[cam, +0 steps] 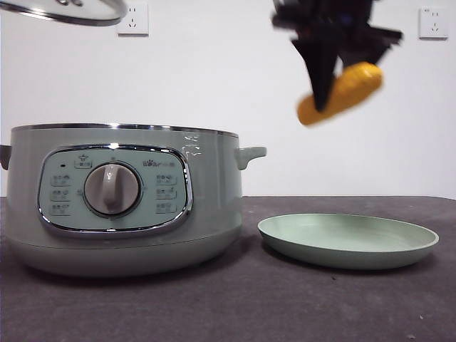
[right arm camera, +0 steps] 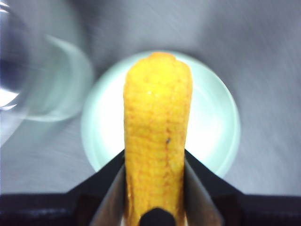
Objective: Take the corn out from the steamer,put the corn on the plate,close the lid
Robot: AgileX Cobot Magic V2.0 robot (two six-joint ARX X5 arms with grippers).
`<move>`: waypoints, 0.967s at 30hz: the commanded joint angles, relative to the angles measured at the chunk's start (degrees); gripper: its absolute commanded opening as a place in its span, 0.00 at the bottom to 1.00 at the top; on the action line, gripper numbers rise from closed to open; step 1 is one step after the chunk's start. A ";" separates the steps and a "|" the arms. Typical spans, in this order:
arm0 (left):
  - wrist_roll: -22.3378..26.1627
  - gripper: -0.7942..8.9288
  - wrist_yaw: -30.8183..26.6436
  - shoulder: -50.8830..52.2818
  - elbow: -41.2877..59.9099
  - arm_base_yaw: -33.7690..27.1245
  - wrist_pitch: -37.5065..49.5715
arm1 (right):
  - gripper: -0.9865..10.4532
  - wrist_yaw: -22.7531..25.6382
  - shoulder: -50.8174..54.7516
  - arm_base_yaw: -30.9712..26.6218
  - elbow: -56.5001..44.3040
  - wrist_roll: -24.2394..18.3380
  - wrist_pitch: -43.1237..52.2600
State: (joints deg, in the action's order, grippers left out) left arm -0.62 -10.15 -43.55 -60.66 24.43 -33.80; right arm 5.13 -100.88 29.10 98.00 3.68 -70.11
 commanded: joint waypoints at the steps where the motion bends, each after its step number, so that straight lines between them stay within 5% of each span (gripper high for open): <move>1: 0.17 0.07 0.11 0.33 -0.57 0.00 3.41 | 0.07 -0.11 -0.48 -0.59 -6.08 1.18 2.99; 17: -0.31 0.07 0.13 -0.17 -0.57 0.00 4.22 | 0.07 -0.13 -0.50 -0.66 -33.57 2.03 38.56; 20: -0.28 0.07 0.13 -0.33 -0.57 0.00 4.31 | 0.11 -0.15 -0.79 -0.68 -34.34 1.79 39.60; 25: -0.28 0.07 0.15 -1.14 -0.57 0.00 4.63 | 0.31 -0.22 -1.07 -0.72 -34.34 1.81 39.60; 29: -0.31 0.07 1.36 -1.90 -0.57 0.00 4.76 | 0.31 -0.17 -1.07 -0.74 -34.34 1.88 39.36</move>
State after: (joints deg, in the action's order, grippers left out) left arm -0.69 -9.58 -46.00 -60.66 24.45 -32.03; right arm 4.95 -101.10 28.36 64.27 5.17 -30.72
